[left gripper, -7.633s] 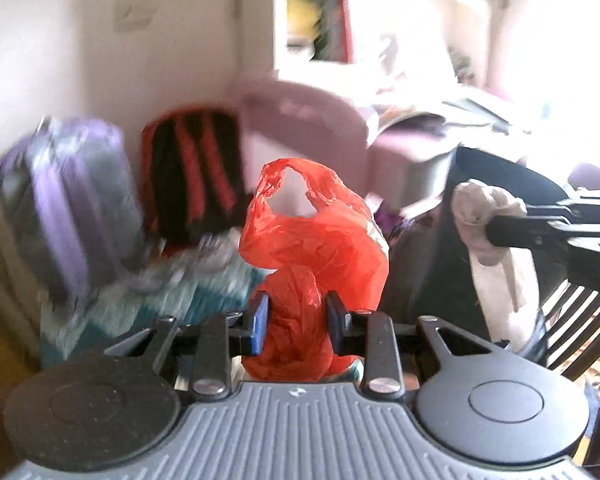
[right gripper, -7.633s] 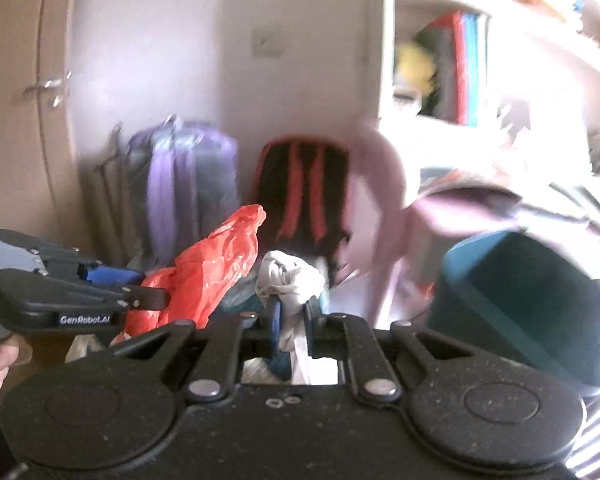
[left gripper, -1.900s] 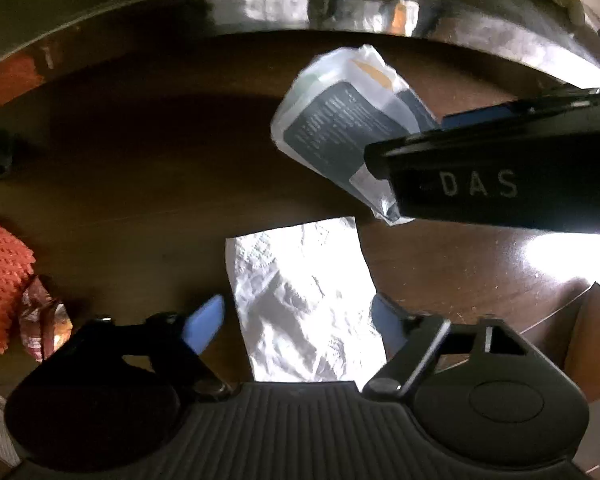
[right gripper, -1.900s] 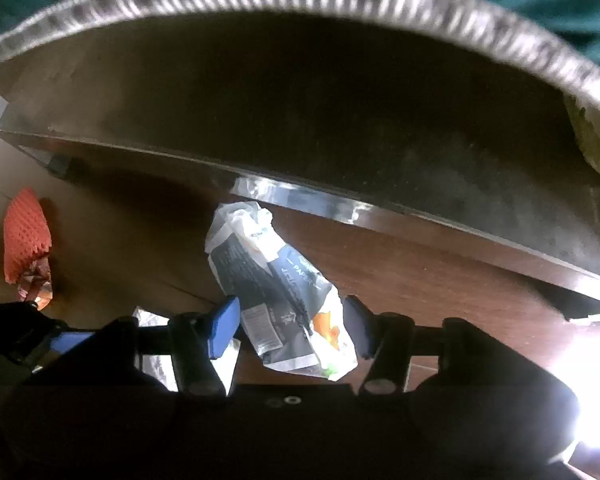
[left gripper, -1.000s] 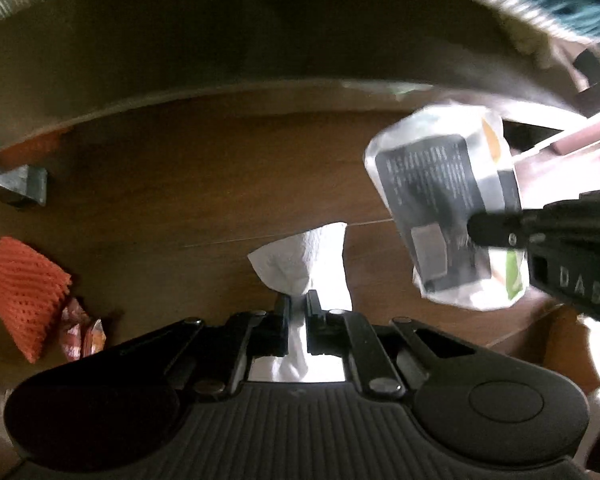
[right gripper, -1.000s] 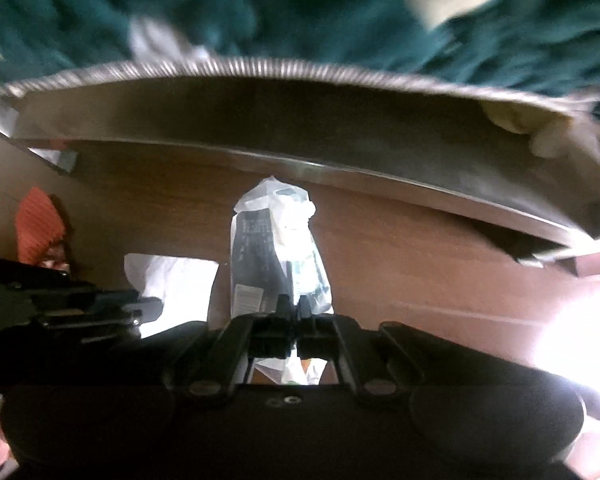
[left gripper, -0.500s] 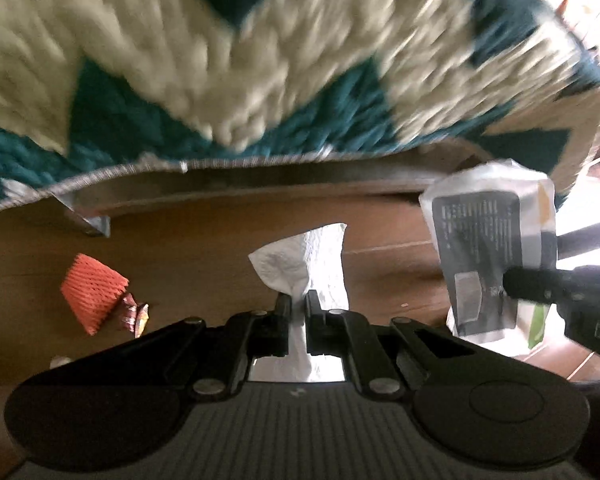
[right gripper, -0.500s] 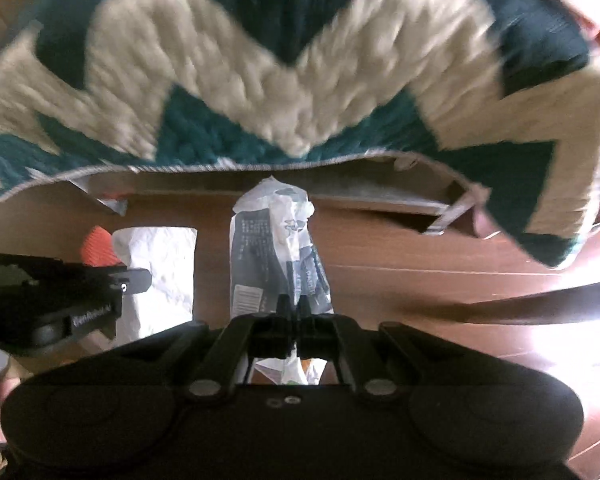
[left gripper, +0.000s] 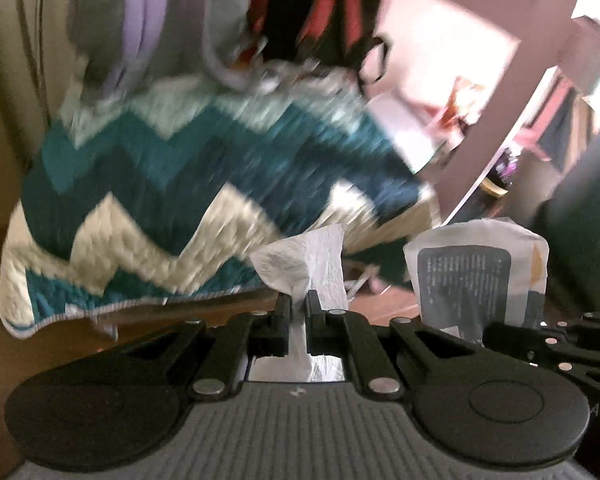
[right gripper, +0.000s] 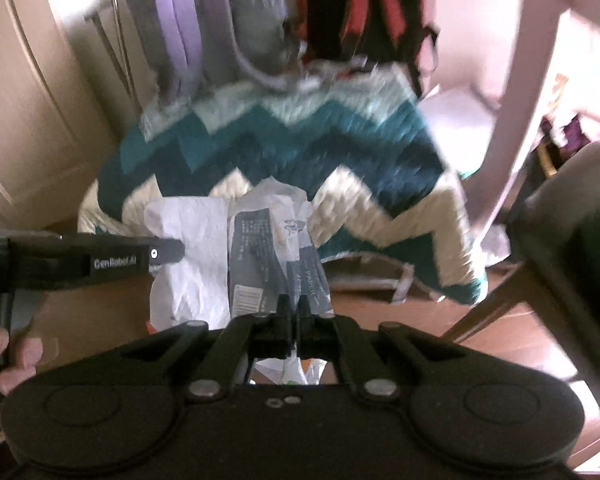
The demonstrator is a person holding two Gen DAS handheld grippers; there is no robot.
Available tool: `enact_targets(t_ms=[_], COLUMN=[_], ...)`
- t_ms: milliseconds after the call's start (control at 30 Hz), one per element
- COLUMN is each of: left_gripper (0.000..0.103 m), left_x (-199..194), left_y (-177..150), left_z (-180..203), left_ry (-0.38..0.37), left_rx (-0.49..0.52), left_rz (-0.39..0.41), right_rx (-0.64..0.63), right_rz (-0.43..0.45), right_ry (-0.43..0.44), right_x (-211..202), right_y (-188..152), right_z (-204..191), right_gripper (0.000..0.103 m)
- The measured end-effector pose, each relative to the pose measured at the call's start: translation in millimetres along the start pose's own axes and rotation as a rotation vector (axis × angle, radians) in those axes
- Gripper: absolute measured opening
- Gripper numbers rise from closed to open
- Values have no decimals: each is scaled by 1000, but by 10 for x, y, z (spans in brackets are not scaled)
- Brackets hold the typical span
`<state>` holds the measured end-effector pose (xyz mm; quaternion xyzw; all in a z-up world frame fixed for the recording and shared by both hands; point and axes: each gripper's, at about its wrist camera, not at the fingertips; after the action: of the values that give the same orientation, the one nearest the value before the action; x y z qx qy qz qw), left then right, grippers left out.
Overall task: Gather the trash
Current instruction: 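Lift the tissue in left while right carries the wrapper toward the bin, then open both tools over the bin to drop the tissue and wrapper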
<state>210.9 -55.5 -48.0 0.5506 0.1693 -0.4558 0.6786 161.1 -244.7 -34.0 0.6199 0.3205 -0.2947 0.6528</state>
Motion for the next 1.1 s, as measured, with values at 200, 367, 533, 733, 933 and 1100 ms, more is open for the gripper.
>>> enact_targets(t_ms=[200,367,533,733,933,1100], left_gripper=[7,7,7,7,7,7], left_x=[-456,-794,-1070,-1342,-1455,-1414], left_y=[199,385,620,941,1268,1504], left_z=[628,1189,1732,2389,3016,3517], left_ry=[-25,-73,-146,-218,-287,-338], left_rx=[80,173,235,337,406,451], left_rz=[70,134,194,282,325,327], right_rx=[43,43,65,96,166,218], right_rz=[97,193,284,396,451,468], right_ry=[-24,-56,-86,-174,-267,-337], right_x=[-718,-1235,-1708,-2174,-2422,-2470], right_y=[72,118,213,402,592,676], right_z=[452,748,1034,1464,1932,2305], right_gripper=[1,1,1,1,1,1])
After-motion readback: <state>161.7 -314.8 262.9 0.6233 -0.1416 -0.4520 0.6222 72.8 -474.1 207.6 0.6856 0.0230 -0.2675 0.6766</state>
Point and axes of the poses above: each gripper's, at about its wrist camera, not at the fingertips, and x roughly the way its jaws point, z to its right, y to its top, and after that the axes turned 12 degrees about -y, right-handed
